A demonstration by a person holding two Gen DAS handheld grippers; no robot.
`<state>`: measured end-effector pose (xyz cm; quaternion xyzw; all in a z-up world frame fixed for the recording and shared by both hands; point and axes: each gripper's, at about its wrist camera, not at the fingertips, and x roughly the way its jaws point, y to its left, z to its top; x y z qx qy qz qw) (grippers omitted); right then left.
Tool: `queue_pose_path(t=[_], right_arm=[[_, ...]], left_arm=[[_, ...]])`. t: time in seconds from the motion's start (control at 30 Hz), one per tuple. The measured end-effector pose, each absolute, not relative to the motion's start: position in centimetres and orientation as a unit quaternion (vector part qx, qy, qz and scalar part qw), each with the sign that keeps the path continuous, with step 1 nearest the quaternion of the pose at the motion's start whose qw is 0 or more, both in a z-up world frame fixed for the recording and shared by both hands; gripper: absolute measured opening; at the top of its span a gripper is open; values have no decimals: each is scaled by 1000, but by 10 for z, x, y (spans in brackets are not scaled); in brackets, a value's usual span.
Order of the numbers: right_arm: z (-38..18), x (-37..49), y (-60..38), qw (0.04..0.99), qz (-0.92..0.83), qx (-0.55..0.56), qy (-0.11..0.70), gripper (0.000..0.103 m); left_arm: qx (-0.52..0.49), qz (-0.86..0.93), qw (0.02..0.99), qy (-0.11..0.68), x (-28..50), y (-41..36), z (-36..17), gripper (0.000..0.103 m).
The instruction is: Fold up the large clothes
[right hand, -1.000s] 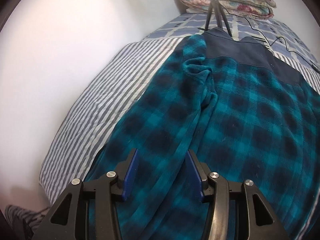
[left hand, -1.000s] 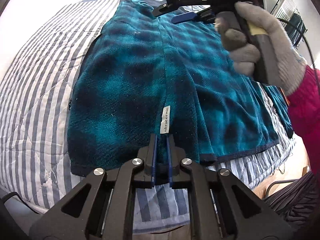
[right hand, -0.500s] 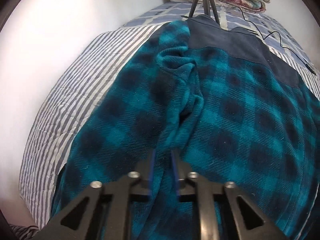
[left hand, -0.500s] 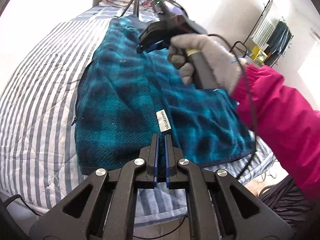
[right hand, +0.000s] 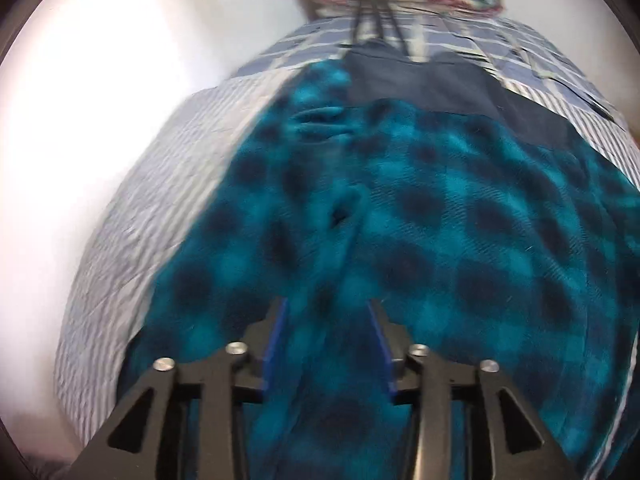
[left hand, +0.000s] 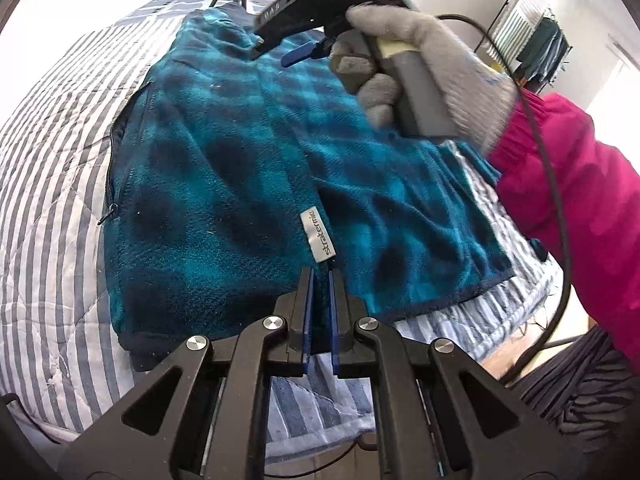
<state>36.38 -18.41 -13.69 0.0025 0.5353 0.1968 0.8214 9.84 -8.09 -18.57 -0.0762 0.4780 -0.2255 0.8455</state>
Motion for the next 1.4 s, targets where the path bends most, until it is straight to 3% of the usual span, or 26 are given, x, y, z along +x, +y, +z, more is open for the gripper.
queue_pose_path(t=[0.13, 0.27, 0.4, 0.5, 0.57, 0.63, 0.7, 0.8, 1.1, 1.27, 1.33, 1.37, 1.4], right_arm=[[-131, 324, -167, 805, 236, -45, 542, 51], [-142, 297, -163, 802, 237, -70, 544, 50], [-130, 280, -160, 828, 250, -98, 492, 38], [-118, 271, -152, 837, 291, -89, 455, 37], [-122, 264, -142, 831, 308, -112, 450, 34], [-139, 260, -133, 826, 285, -187, 448, 23], [-158, 264, -137, 818, 263, -210, 466, 21], [-166, 269, -149, 819, 264, -189, 474, 21], [-109, 246, -173, 842, 262, -119, 456, 32], [-68, 219, -203, 865, 255, -82, 423, 57], [-58, 204, -223, 872, 248, -69, 415, 71], [-54, 200, -231, 874, 246, -66, 413, 73], [-51, 194, -242, 877, 240, -61, 412, 76]], left_arm=[[-87, -240, 838, 483, 91, -72, -178, 15], [-113, -239, 852, 453, 78, -40, -151, 16], [-134, -158, 878, 432, 95, 1, -144, 16], [-147, -112, 871, 455, 115, 17, -162, 16], [-127, -81, 864, 481, 124, 18, -179, 16], [-114, -61, 857, 499, 126, 17, -193, 16], [-92, -42, 855, 509, 122, 18, -205, 24], [-84, -48, 859, 503, 117, 17, -205, 24], [-94, -81, 883, 453, 94, 20, -157, 24], [-52, -113, 902, 413, 83, -3, -112, 26], [-41, -128, 907, 400, 79, -13, -97, 42], [-38, -134, 908, 395, 79, -17, -90, 58], [-34, -143, 911, 386, 77, -22, -81, 67]])
